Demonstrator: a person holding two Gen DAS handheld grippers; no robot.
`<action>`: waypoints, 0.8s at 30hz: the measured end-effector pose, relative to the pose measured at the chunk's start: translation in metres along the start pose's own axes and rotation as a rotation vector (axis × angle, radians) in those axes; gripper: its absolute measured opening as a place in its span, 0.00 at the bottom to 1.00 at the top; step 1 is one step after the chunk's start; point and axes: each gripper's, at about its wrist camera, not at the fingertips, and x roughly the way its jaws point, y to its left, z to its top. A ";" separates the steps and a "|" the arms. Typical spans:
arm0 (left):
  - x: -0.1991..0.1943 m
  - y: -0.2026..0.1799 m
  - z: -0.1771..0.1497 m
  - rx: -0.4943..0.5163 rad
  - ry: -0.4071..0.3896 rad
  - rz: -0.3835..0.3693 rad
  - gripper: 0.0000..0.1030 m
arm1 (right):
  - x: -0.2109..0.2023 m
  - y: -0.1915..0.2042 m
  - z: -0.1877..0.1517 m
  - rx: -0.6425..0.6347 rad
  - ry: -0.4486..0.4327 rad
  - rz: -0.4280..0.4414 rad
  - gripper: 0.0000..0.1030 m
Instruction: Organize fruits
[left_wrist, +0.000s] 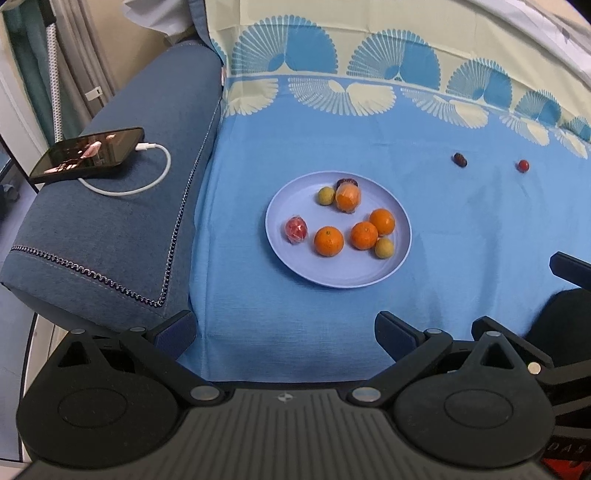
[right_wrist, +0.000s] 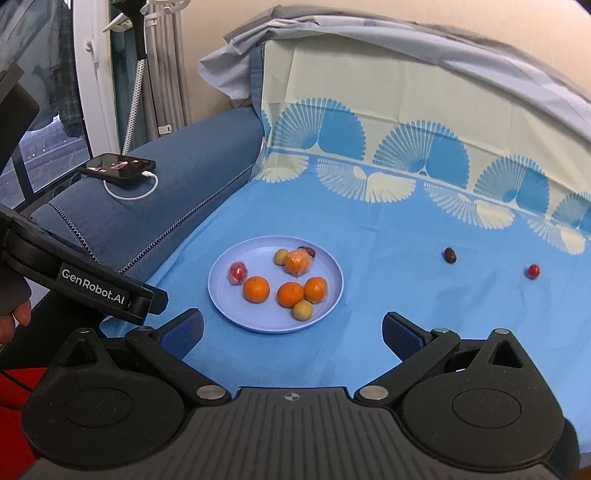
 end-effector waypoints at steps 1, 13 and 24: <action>0.001 -0.002 0.001 0.008 0.003 0.003 1.00 | 0.002 -0.002 0.000 0.008 0.005 0.003 0.99; 0.036 -0.060 0.062 0.091 0.023 -0.030 1.00 | 0.021 -0.095 -0.002 0.215 0.005 -0.181 0.99; 0.120 -0.189 0.163 0.126 -0.014 -0.168 1.00 | 0.073 -0.260 0.009 0.363 -0.113 -0.486 0.99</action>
